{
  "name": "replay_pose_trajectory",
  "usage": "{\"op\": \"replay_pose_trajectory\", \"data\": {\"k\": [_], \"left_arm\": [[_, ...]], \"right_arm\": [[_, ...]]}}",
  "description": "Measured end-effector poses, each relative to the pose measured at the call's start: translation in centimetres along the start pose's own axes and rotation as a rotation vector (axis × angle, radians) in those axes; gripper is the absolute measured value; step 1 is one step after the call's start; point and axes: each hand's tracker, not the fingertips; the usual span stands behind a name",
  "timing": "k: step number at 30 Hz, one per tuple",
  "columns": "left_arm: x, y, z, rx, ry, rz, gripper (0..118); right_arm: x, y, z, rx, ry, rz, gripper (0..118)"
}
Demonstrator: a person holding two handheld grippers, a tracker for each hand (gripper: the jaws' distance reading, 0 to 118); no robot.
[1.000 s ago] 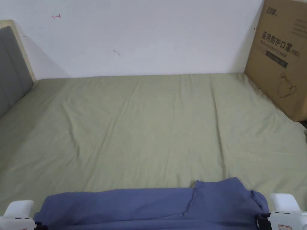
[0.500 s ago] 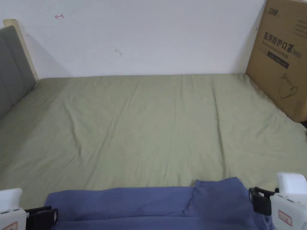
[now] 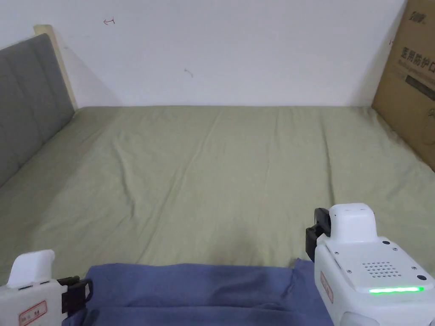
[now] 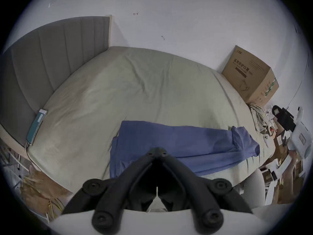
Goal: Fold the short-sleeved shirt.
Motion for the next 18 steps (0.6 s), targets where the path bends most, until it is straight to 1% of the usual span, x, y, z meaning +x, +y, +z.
{"op": "replay_pose_trajectory", "data": {"k": [3,6,8,10,11,13,14,15,18], "left_arm": [[-1.4,-0.1,0.1,0.004,0.008,0.029,0],[-3.4,-0.1,-0.1,0.0,-0.021,0.091,0],[-4.5,-0.1,-0.3,-0.011,-0.049,0.095,0],[-5.7,0.0,-0.8,-0.036,-0.08,0.135,1],[-6.5,0.0,-1.2,-0.044,-0.103,0.165,17],[-8.1,-0.1,-2.4,-0.078,-0.137,0.226,68],[-9.1,-0.3,-3.3,-0.086,-0.158,0.257,87],[-9.9,-0.6,-4.2,-0.096,-0.184,0.29,91],[-12.0,-1.6,-7.0,-0.142,-0.245,0.4,91]], "right_arm": [[-1.3,0.3,-0.1,0.03,-0.017,0.028,1],[-2.2,0.6,-0.2,0.049,-0.022,0.044,1],[-2.6,0.8,-0.3,0.051,-0.022,0.026,1],[-3.1,0.9,-0.8,0.045,-0.027,0.02,1],[-3.2,0.8,-1.2,0.038,-0.031,0.02,1],[-3.6,0.8,-1.8,0.022,-0.031,0.021,1],[-3.8,0.8,-2.1,0.011,-0.026,0.026,1],[-4.0,0.7,-2.5,-0.001,-0.026,0.037,1],[-4.7,0.7,-3.4,-0.024,-0.032,0.066,1]]}}
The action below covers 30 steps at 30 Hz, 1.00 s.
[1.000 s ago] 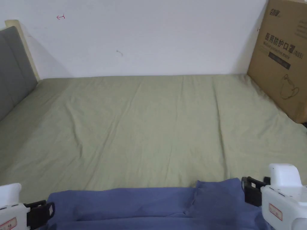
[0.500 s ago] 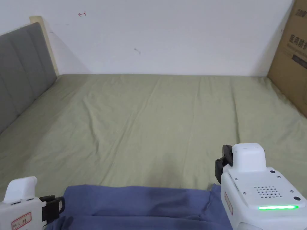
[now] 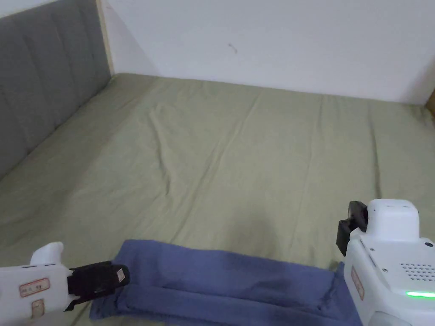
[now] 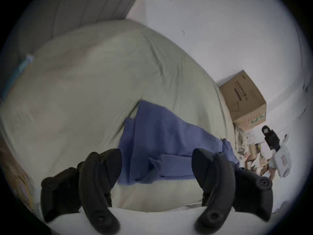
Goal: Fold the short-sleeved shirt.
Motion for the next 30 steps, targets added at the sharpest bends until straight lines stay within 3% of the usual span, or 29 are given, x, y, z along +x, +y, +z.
{"op": "replay_pose_trajectory", "data": {"k": [3,9,10,13,14,15,17,21,30], "left_arm": [[-2.6,-0.3,-2.4,-0.051,-0.105,0.129,91],[-5.9,-0.1,-3.6,0.012,-0.308,0.331,89],[-6.2,-0.1,-4.0,0.016,-0.328,0.343,83],[-5.7,0.0,-5.2,-0.011,-0.29,0.322,28],[-5.4,0.1,-5.9,-0.033,-0.238,0.276,15],[-5.5,0.2,-6.4,-0.056,-0.199,0.26,13],[-5.5,0.5,-6.0,-0.051,-0.261,0.309,12],[-3.2,1.3,-4.8,-0.064,-0.163,0.159,12],[-2.0,3.1,-0.9,-0.023,-0.094,0.066,11]], "right_arm": [[-0.4,-0.1,-0.7,-0.02,0.015,-0.002,1],[-0.7,-0.2,-2.0,-0.085,0.047,-0.015,1],[-0.8,-0.2,-2.1,-0.091,0.049,-0.012,1],[-1.1,-0.4,-2.3,-0.103,0.052,0.001,1],[-1.2,-0.5,-2.5,-0.111,0.054,0.003,1],[-1.3,-0.5,-2.6,-0.124,0.062,-0.003,1],[-1.3,-0.6,-2.7,-0.14,0.076,-0.012,1],[-1.2,-0.8,-2.7,-0.149,0.072,-0.008,1],[1.4,-1.1,-2.2,-0.172,0.041,-0.092,1]]}}
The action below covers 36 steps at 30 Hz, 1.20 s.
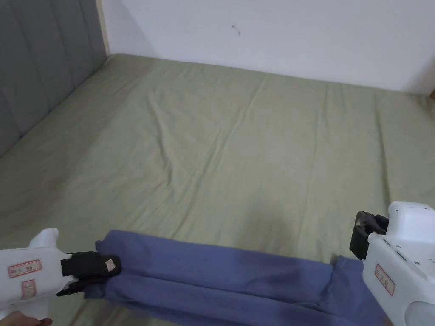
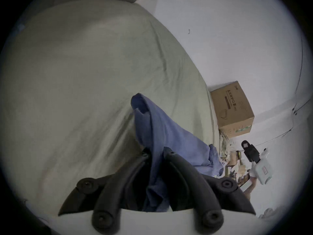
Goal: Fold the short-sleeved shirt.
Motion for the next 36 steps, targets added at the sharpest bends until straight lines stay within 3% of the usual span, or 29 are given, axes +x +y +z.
{"op": "replay_pose_trajectory", "data": {"k": [2,7,12,21,26,30,31,33,34,35,36], "left_arm": [[-0.6,0.3,1.0,0.006,0.014,0.015,11],[-0.1,0.0,2.1,0.012,0.117,-0.001,11],[4.8,-0.3,1.7,0.046,0.189,-0.109,11],[20.6,-4.9,-4.5,-0.062,0.096,-0.526,11],[23.7,-9.1,-11.3,-0.188,0.066,-0.621,11],[24.3,-11.5,-14.5,-0.269,-0.004,-0.606,13],[24.3,-11.8,-15.0,-0.286,-0.022,-0.593,23],[24.2,-12.1,-15.8,-0.293,-0.023,-0.573,83],[24.5,-12.2,-16.0,-0.287,-0.009,-0.559,103],[24.5,-12.1,-15.7,-0.277,0.0,-0.55,107],[24.3,-11.8,-15.0,-0.25,-0.022,-0.541,105]], "right_arm": [[0.9,-0.1,0.3,-0.001,0.02,-0.049,1],[2.2,-0.6,0.8,0.0,-0.009,-0.044,1],[3.5,-1.2,1.3,-0.01,-0.012,-0.074,1],[6.9,-2.2,2.7,-0.014,-0.04,-0.14,1],[9.6,-3.3,3.2,-0.026,-0.074,-0.207,1],[11.5,-4.0,3.3,-0.041,-0.108,-0.245,1],[11.8,-4.2,3.2,-0.046,-0.118,-0.251,1],[12.2,-4.3,3.0,-0.062,-0.146,-0.278,1],[12.4,-4.3,3.0,-0.062,-0.143,-0.293,1],[12.6,-4.3,3.0,-0.061,-0.131,-0.3,1],[12.5,-4.4,3.0,-0.058,-0.127,-0.298,1]]}}
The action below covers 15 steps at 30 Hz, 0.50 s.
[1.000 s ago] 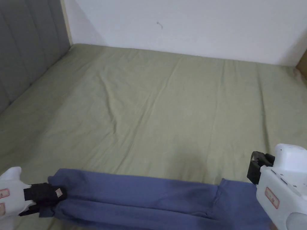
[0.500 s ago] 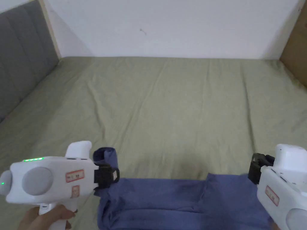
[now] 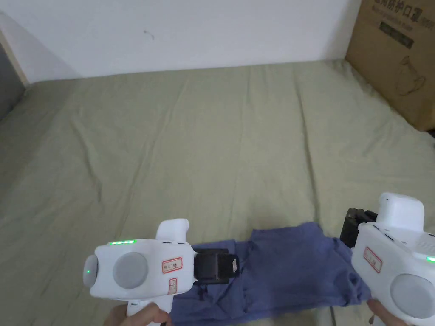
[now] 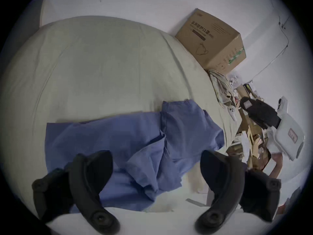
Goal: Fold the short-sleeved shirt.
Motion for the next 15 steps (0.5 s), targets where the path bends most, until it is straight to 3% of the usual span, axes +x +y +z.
{"op": "replay_pose_trajectory", "data": {"k": [4,5,6,8,11,15], "left_arm": [[-1.5,0.3,3.4,0.106,-0.068,0.108,100],[-2.2,0.2,4.2,0.143,-0.066,0.141,86],[-2.9,0.5,4.8,0.168,-0.05,0.177,63],[-3.9,0.1,5.5,0.205,0.039,0.19,0],[-4.8,-0.3,4.5,0.172,0.159,0.169,0],[-4.5,-1.4,0.7,0.048,0.075,0.169,0]], "right_arm": [[-0.6,-0.2,0.0,0.007,0.004,0.042,1],[-0.7,-0.2,-0.1,0.003,0.012,0.04,1],[-0.8,-0.3,-0.1,-0.002,0.019,0.037,1],[-1.1,-0.6,-0.1,-0.003,0.026,0.046,1],[-1.8,-0.8,0.1,0.012,0.014,0.105,1],[-2.1,-0.7,0.1,0.009,0.037,0.109,1]]}}
